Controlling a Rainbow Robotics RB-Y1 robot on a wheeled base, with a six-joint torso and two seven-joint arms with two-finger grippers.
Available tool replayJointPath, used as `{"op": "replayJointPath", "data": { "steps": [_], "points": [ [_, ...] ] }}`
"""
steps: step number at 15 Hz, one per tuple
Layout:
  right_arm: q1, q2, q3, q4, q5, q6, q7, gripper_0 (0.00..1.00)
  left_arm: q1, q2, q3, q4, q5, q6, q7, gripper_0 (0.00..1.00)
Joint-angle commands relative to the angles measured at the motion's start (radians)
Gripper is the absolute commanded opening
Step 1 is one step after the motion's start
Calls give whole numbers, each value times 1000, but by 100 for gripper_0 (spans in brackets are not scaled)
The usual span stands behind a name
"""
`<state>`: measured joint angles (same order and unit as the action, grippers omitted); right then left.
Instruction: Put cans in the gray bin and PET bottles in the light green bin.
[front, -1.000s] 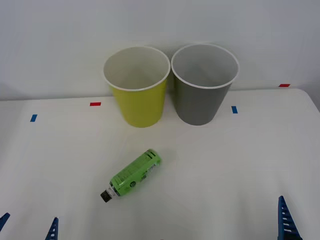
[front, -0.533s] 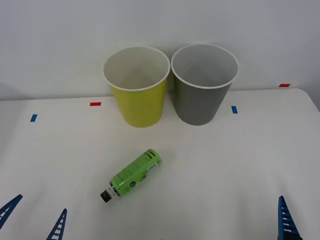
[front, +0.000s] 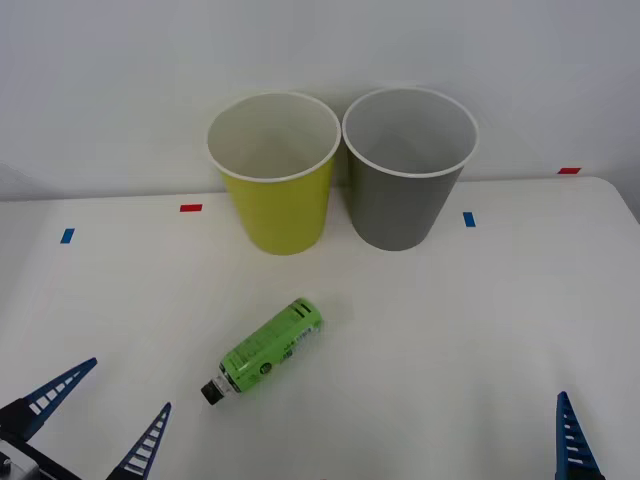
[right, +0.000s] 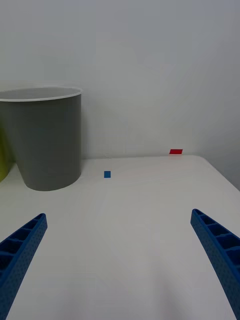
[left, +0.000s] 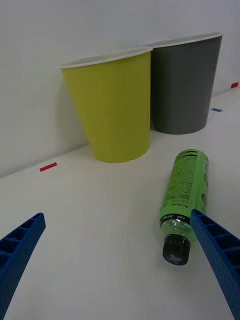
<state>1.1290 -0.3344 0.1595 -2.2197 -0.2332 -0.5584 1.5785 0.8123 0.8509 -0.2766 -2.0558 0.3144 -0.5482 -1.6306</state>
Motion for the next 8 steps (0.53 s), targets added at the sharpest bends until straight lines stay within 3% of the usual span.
{"op": "replayJointPath", "data": {
  "steps": [1,8],
  "points": [
    [0,0,0,0,0,0,0,100,-64,53,-21,-15,5,70,5,100],
    [0,0,0,0,0,0,0,100,-202,134,-27,-187,12,442,15,100]
  ]
}}
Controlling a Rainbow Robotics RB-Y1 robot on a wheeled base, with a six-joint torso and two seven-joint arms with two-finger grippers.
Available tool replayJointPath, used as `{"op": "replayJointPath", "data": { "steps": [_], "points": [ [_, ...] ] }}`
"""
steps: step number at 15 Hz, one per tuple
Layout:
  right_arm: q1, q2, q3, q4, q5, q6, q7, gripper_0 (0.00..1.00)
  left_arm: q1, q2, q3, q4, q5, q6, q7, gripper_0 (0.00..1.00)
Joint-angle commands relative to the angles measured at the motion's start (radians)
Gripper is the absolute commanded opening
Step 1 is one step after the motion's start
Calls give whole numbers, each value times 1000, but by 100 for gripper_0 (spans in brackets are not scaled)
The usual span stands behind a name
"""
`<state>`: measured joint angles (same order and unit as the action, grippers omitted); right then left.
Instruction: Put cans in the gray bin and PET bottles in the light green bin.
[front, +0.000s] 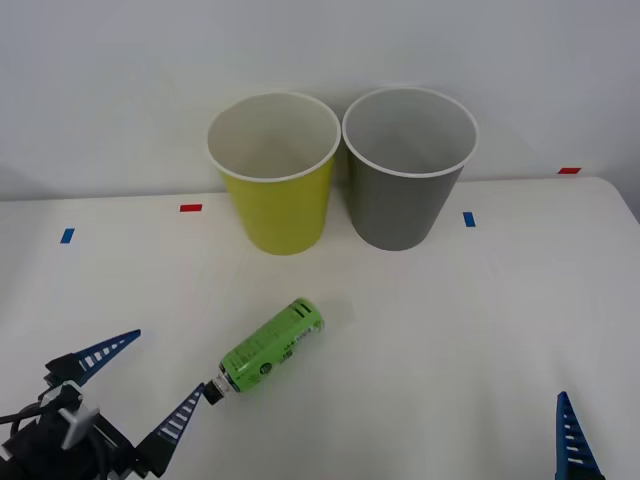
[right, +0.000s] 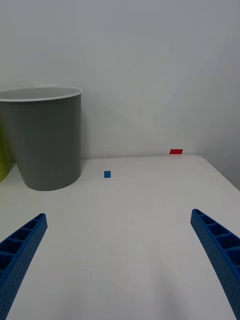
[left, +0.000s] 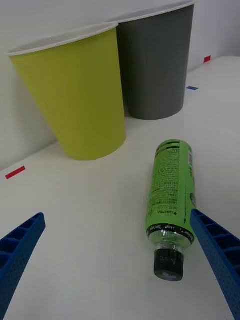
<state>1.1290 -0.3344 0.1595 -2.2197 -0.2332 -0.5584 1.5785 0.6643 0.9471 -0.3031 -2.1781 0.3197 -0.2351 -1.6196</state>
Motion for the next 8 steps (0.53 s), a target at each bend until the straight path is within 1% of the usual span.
{"op": "replayJointPath", "data": {
  "steps": [1,2,5,7,8],
  "points": [
    [0,0,0,0,0,0,0,100,-77,55,-1,-92,12,192,7,100],
    [0,0,0,0,0,0,0,100,-106,67,1,-120,18,261,14,100],
    [0,0,0,0,0,0,0,100,-186,67,-1,-210,42,514,24,100],
    [0,0,0,0,0,0,0,100,-249,67,-5,-229,131,609,26,100],
    [0,0,0,0,0,0,0,100,-290,68,-27,-233,165,657,26,100]
  ]
}}
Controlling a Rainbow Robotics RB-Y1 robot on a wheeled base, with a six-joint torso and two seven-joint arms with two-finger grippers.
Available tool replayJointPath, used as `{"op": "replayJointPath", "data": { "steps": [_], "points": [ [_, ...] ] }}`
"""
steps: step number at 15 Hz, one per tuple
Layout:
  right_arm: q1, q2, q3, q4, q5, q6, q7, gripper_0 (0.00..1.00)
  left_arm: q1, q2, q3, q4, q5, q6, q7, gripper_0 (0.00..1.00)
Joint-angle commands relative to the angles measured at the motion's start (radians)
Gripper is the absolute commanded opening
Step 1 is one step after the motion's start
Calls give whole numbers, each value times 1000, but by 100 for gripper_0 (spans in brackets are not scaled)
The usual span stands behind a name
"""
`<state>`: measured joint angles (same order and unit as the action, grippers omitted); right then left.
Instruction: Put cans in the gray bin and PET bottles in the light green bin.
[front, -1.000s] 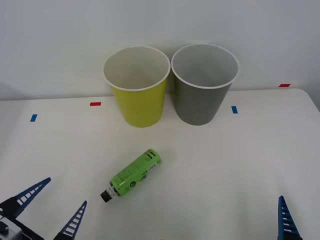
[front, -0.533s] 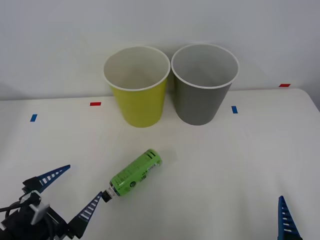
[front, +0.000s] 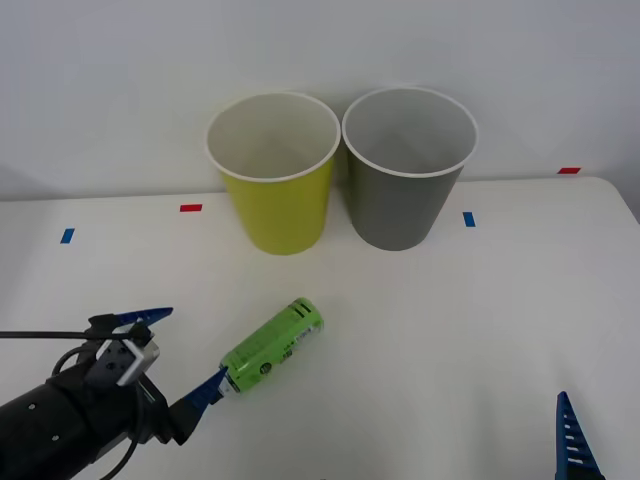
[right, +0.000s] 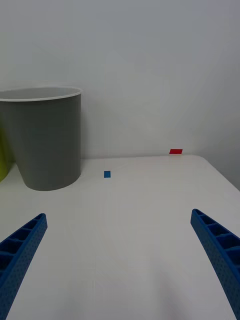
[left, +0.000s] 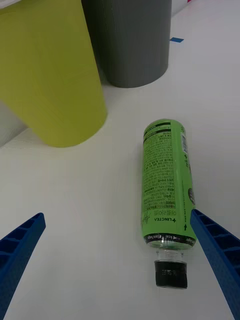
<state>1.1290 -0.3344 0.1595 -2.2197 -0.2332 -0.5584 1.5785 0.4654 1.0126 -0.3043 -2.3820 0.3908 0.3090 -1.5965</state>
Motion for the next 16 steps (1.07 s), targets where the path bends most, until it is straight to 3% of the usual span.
{"op": "replayJointPath", "data": {
  "steps": [1,5,9,12,16],
  "points": [
    [0,0,0,0,0,0,0,100,-131,3,-47,-29,117,154,4,100],
    [0,0,0,0,0,0,0,100,-317,3,-133,-29,148,340,12,100],
    [0,0,0,0,0,0,0,100,-432,-5,-161,-29,258,513,35,100],
    [0,0,0,0,0,0,0,100,-449,-15,-161,-29,264,539,41,100],
    [0,0,0,0,0,0,0,100,-505,-52,-161,-29,275,668,52,100]
  ]
}}
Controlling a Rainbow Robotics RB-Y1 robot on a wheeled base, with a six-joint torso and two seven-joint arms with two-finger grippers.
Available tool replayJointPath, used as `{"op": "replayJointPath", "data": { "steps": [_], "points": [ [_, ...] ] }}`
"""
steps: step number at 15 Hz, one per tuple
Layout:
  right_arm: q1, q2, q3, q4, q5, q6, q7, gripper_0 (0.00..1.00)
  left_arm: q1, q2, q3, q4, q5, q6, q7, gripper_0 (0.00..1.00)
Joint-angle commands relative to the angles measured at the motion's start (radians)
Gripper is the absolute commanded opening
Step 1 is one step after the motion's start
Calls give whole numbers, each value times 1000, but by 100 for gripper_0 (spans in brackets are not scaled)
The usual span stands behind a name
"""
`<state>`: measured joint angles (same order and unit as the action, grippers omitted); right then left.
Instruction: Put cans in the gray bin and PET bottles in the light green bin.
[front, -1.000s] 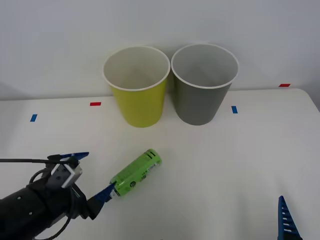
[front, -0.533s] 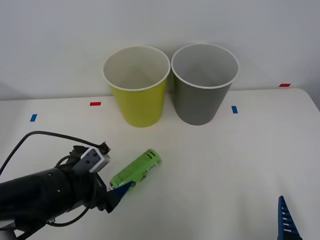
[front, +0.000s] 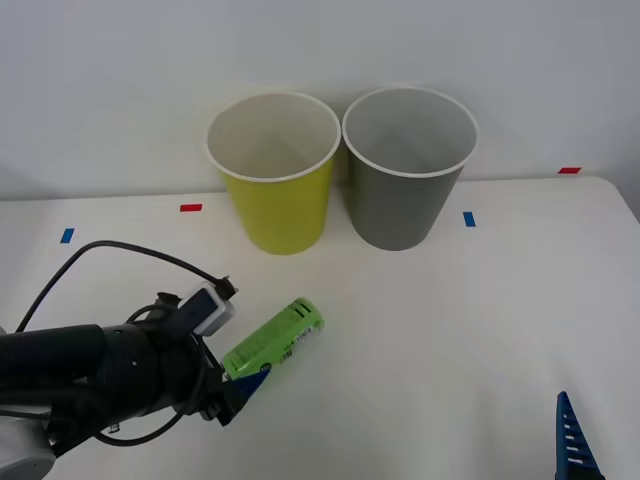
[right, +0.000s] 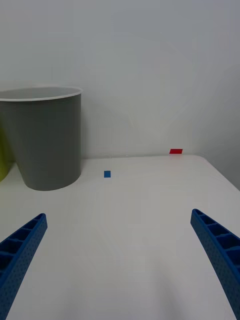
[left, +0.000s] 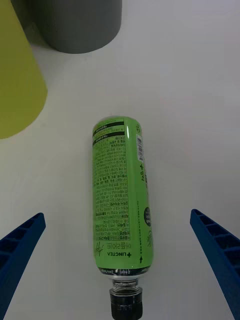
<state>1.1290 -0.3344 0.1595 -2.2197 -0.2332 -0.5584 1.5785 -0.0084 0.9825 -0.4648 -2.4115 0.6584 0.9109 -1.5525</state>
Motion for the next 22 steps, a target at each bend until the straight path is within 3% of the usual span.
{"op": "replayJointPath", "data": {
  "steps": [1,5,8,10,22],
  "points": [
    [0,0,0,0,0,0,0,100,-48,-36,0,0,14,100,14,100],
    [0,0,0,0,0,0,0,100,-117,-142,-6,2,18,283,46,100],
    [0,0,0,0,0,0,0,100,-209,-194,-98,25,-75,376,135,100],
    [0,0,0,0,0,0,0,100,-275,-223,-147,80,-83,378,189,100],
    [0,0,0,0,0,0,0,100,-401,-410,-170,331,-105,467,114,100]
  ]
}}
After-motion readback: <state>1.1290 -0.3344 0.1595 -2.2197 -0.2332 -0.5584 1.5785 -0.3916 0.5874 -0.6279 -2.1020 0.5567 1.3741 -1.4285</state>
